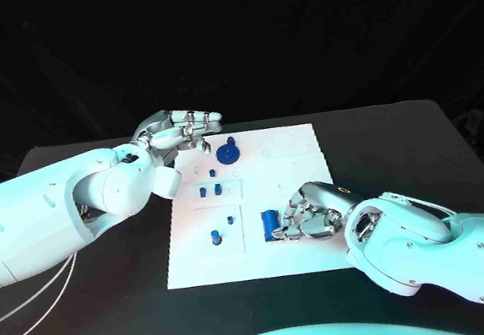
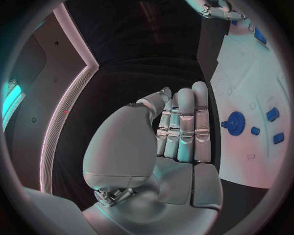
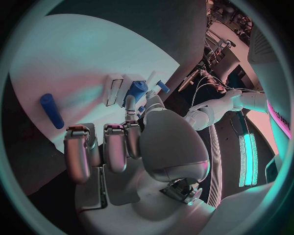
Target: Assemble the parts on the task board
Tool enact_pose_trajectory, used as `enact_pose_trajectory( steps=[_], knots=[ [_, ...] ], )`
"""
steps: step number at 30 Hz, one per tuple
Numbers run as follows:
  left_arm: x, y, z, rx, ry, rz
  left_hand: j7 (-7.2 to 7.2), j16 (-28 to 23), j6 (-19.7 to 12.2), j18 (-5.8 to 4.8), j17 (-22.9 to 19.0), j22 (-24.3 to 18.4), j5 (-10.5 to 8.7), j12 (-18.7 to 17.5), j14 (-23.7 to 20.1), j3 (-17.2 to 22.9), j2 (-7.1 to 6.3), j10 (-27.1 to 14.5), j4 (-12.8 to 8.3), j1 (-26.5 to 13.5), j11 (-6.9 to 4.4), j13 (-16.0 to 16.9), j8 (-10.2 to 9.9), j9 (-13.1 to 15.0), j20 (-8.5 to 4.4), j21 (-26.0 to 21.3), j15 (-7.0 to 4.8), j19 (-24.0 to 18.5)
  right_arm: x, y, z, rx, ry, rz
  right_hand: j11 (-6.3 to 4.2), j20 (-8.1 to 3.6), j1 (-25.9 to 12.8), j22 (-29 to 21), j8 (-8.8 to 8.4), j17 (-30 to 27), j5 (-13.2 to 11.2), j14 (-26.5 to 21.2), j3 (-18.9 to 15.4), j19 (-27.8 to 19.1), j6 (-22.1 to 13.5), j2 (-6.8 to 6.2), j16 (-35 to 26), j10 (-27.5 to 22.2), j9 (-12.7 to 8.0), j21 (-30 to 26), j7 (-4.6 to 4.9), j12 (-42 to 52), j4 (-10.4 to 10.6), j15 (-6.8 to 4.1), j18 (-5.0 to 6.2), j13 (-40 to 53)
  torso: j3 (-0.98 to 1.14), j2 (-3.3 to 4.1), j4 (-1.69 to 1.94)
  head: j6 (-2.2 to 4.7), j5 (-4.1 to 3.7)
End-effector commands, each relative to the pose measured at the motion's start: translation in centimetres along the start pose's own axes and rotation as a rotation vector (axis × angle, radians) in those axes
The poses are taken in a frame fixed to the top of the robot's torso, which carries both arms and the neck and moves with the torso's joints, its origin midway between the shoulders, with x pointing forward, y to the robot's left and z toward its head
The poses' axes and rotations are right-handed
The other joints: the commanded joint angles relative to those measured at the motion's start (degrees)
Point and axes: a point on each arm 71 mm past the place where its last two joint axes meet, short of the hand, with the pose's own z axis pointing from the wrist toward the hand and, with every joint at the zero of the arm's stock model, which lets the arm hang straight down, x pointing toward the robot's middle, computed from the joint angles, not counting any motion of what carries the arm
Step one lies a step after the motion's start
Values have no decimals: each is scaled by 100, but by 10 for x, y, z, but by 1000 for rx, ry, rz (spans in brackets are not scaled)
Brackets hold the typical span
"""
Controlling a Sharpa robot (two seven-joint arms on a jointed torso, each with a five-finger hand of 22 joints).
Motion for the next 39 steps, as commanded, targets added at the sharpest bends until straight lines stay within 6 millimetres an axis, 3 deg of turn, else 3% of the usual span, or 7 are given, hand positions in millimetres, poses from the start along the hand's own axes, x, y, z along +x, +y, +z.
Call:
enact_pose_trajectory(
  steps=[1,14,19,30,36,39],
  knots=[
    [2,-1,0,5,18,-8,1,-35,-33,35,-6,-8,-3,14,-30,-34,33,-35,-9,-41,-6,9,35,-9,11,-21,-2,37,3,2,0,-20,24,-13,6,-37,-12,1450,39,819,-21,453,-41,515,-13,-36,5,33,6,26,-33,-16,-5,-52,-36,555,-9,4,24,-4,-24],
    [3,-1,0,4,19,-8,1,-35,-33,35,-6,-8,-3,14,-30,-34,33,-35,-9,-41,-6,9,35,-9,11,-21,-2,37,2,-3,7,15,5,-21,-7,-40,25,1457,71,835,-58,456,-50,526,19,17,13,84,27,51,-52,58,3,-58,-42,626,-18,18,84,-4,-71],
    [2,-1,0,3,18,-8,1,-35,-33,35,-6,-8,-3,14,-30,-34,33,-35,-9,-41,-6,9,35,-9,11,-21,-2,37,0,-5,9,26,-12,-20,-16,-43,35,1460,86,836,-58,456,-48,530,36,49,14,103,36,62,-63,85,11,-64,-44,651,-26,20,91,-9,-75],
    [2,-1,0,3,17,-8,1,-35,-33,35,-6,-8,-3,14,-30,-34,33,-35,-9,-41,-6,9,35,-9,11,-21,-2,37,-3,-6,3,13,-31,-10,-19,-50,7,1451,93,821,-61,453,-94,517,25,42,6,84,46,31,-62,47,43,-70,-37,621,-31,23,133,7,-121],
    [1,-1,-1,3,14,-7,1,-35,-33,35,-6,-8,-3,14,-30,-34,33,-35,-9,-41,-6,9,35,-9,11,-21,-2,37,-17,-19,-9,15,-64,0,52,-26,132,1423,-76,765,10,440,-126,476,-212,56,-28,-25,-25,-64,32,-124,20,-23,-17,490,-40,21,145,16,-149],
    [0,-1,-2,3,12,-6,1,-35,-33,35,-6,-8,-3,14,-30,-34,33,-35,-9,-41,-6,9,35,-9,11,-21,-2,37,-27,-29,-17,22,-82,-16,74,-10,174,1422,-129,759,29,438,-135,475,-247,61,-33,-39,-52,-66,56,-147,11,-3,-16,476,-45,23,153,39,-198]
  ],
)
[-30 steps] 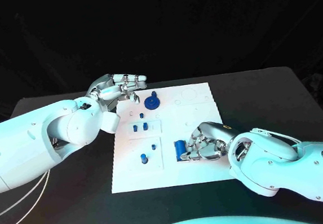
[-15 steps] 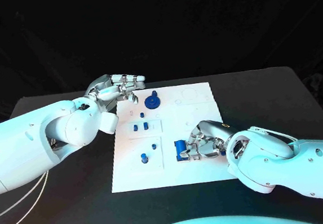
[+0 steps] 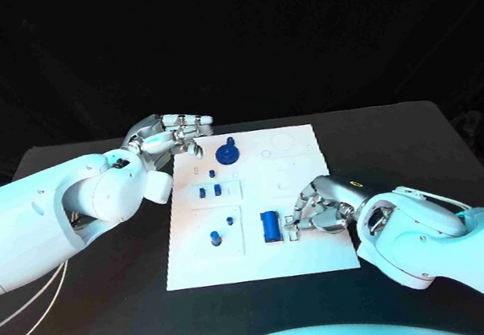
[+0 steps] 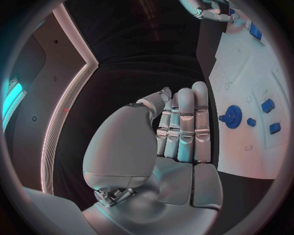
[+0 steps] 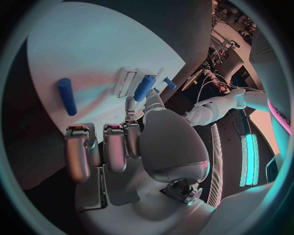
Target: Assemble the parts on the task board
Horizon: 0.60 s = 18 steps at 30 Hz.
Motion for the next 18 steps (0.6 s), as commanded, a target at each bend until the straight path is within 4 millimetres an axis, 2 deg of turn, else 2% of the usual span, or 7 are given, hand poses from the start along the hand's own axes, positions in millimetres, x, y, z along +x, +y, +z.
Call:
enact_pose_trajectory(
  steps=[1,7,10,18],
  knots=[
    [2,-1,0,5,16,-7,1,-35,-33,35,-7,-9,-3,14,-30,-34,33,-36,-9,-41,-6,5,35,-9,11,-22,-2,37,-11,-7,-7,-28,-36,-21,38,-6,91,1420,-44,752,45,436,-44,476,-52,33,-35,-1,-18,-19,4,-39,-8,41,-17,461,-8,1,13,27,-80],
    [2,-1,-1,5,16,-7,1,-35,-33,35,-7,-9,-3,14,-30,-34,33,-36,-9,-41,-6,5,35,-9,11,-22,-2,37,-28,-31,-19,15,-72,-95,70,18,66,1428,-134,751,58,435,-81,487,-71,61,-38,-11,-73,8,41,-65,40,69,-23,445,-19,0,4,39,-161],
    [2,-1,-2,5,17,-7,1,-35,-33,35,-7,-9,-3,14,-30,-34,33,-36,-9,-41,-6,5,35,-9,11,-22,-2,37,-32,-40,-24,37,-85,-122,75,32,5,1433,-163,745,61,434,-115,495,-22,104,-42,-19,-96,26,41,-93,114,78,-27,425,-13,3,7,35,-203],
    [3,-1,-2,5,20,-8,1,-35,-33,35,-7,-9,-3,14,-30,-34,33,-36,-9,-41,-6,5,35,-9,11,-22,-2,37,-31,-56,-28,96,-95,-159,68,37,-8,1439,-173,752,66,436,-161,502,34,78,-39,-15,-106,44,30,-99,141,75,-31,425,-24,0,54,33,-297]
  ],
)
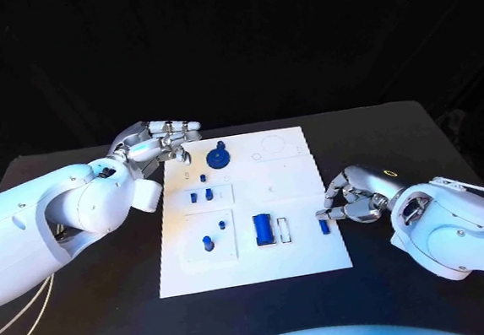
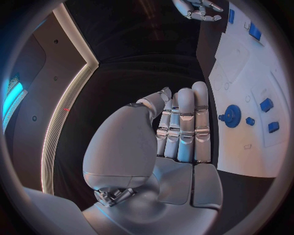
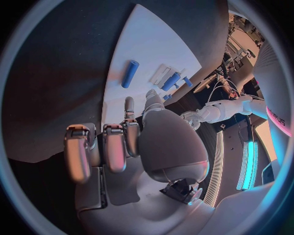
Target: Assemble the parts on the task board
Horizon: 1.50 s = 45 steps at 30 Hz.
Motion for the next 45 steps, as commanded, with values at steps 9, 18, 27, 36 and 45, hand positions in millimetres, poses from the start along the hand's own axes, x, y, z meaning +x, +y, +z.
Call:
enact_pose_trajectory(
  steps=[9,18,27,36,45],
  knots=[
    [3,-1,0,5,20,-8,1,-35,-33,35,-7,-9,-3,14,-30,-34,33,-36,-9,-41,-6,6,35,-10,11,-22,-2,37,13,-4,5,34,7,-57,23,38,-23,1433,-29,733,42,432,-43,492,86,-4,-28,18,-9,-20,2,-34,44,30,-25,225,-15,6,66,-3,-51],
    [2,0,0,4,19,-7,1,-35,-33,35,-7,-9,-3,14,-30,-34,33,-36,-9,-41,-6,6,35,-10,11,-22,-2,37,23,-7,12,52,28,-68,19,38,-29,1432,-29,738,54,433,-56,491,106,-4,-26,22,-10,-23,-3,-30,57,28,-24,231,-20,15,72,-11,-54],
    [1,0,-1,1,19,-7,3,-34,-44,35,-12,-18,-3,32,-34,-48,45,-53,-4,-55,-3,9,46,-12,14,-36,0,41,26,-6,12,53,46,-85,6,35,-20,1438,-17,752,72,436,-74,500,160,-4,-18,33,-5,-1,-21,-20,73,20,-29,242,-20,12,79,-26,-58],
    [1,0,-1,1,20,-7,3,-34,-44,35,-12,-18,-3,32,-34,-48,45,-53,-4,-55,-3,9,46,-12,14,-36,0,41,31,0,9,39,83,-101,-9,27,-3,1441,-5,759,62,438,-114,504,210,-48,-15,40,2,7,-40,-19,77,8,-31,247,-28,12,96,-26,-77],
    [0,0,-1,0,19,-7,3,-34,-44,35,-12,-18,-3,32,-34,-48,45,-53,-4,-55,-3,9,46,-12,14,-36,0,41,35,-1,7,43,107,-139,-16,20,14,1442,-5,759,23,438,-167,505,228,-121,-16,36,6,10,-46,-32,74,0,-31,241,-30,16,110,-27,-96]
  ],
)
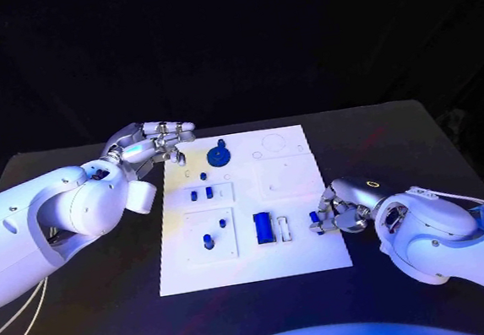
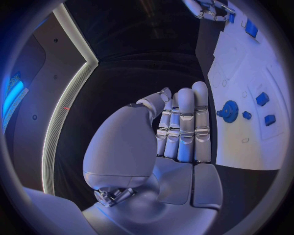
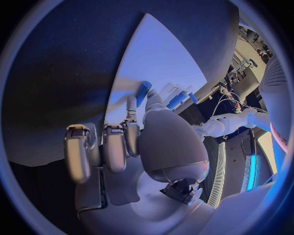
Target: Assemble the parts on the task board
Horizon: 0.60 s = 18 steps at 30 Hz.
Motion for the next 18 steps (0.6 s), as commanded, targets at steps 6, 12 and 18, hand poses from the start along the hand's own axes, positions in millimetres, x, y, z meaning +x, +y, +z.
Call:
enact_pose_trajectory(
  steps=[6,12,18],
  knots=[
    [2,-1,0,3,20,-8,5,-34,-48,35,-7,-7,-3,36,-34,-38,14,-59,15,-32,-1,6,23,-5,16,-40,2,42,9,0,-1,7,57,-87,-18,9,183,1444,-28,767,18,438,-19,504,52,-82,-14,22,-2,9,0,-41,-86,-12,-32,238,2,3,20,-2,-17],
    [2,-1,0,3,20,-8,5,-34,-48,35,-7,-7,-3,36,-34,-38,14,-59,15,-32,-1,6,23,-5,16,-40,2,42,12,2,0,6,55,-97,-44,-16,557,1448,-54,776,-80,440,160,509,65,65,-12,24,-9,20,-26,-49,-250,-37,-34,245,4,6,19,-3,-18],
    [2,-1,0,3,21,-8,5,-34,-48,35,-7,-7,-3,36,-34,-38,14,-59,15,-32,-1,6,23,-5,16,-40,2,42,13,4,1,8,47,-99,-72,-38,876,1452,-105,789,-243,443,448,515,69,197,-6,27,-36,34,-56,-55,-381,-60,-37,256,-3,4,29,-6,-31]
  ],
)
